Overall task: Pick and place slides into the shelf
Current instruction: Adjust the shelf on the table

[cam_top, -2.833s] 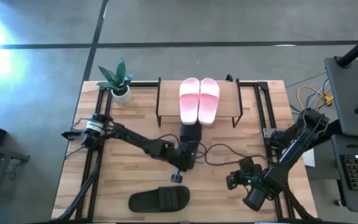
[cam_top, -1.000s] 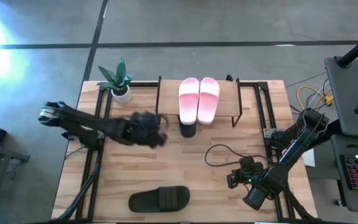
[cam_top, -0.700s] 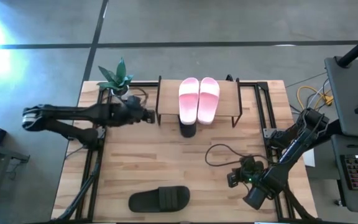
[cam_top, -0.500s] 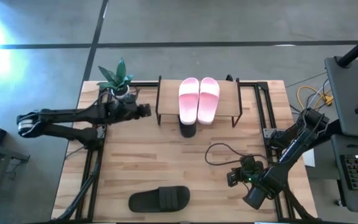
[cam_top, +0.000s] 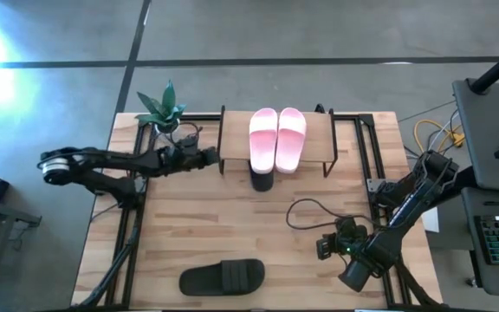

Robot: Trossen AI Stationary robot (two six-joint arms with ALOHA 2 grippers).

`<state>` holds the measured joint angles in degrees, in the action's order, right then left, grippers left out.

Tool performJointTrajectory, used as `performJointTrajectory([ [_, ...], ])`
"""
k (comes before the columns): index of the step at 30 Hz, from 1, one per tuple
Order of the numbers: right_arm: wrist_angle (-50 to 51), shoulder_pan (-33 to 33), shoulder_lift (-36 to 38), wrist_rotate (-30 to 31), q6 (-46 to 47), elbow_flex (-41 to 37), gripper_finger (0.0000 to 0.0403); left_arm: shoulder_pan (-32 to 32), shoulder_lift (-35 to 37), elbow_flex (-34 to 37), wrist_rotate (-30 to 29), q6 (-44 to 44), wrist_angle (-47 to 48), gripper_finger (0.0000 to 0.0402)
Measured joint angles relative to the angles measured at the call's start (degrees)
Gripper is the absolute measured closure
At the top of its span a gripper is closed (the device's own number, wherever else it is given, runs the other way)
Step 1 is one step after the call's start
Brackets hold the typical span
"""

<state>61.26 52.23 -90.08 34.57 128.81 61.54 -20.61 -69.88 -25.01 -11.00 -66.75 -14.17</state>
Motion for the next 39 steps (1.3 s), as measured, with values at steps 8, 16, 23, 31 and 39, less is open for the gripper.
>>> performJointTrajectory([
  [8,-0.1,0.0,0.0,-0.5,0.2,0.7,0.0394,-0.1,-7.6,-0.2,4.8,5.8,-12.2,0.0402],
  [16,0.4,0.0,0.0,-0.7,0.1,0.7,0.0394,0.6,-5.8,1.5,10.3,11.5,-12.3,0.0402],
  [23,2.9,0.0,0.0,-2.5,0.0,0.7,0.0394,1.6,-0.2,2.1,10.8,15.2,-11.7,0.0401],
  [31,5.9,0.0,0.1,-3.9,1.7,0.7,0.0394,2.7,5.8,2.1,14.4,17.7,-3.9,0.0401],
  [39,24.5,-4.6,4.8,-7.1,2.0,1.0,0.0394,2.9,16.4,2.1,4.5,17.6,13.0,0.0401],
])
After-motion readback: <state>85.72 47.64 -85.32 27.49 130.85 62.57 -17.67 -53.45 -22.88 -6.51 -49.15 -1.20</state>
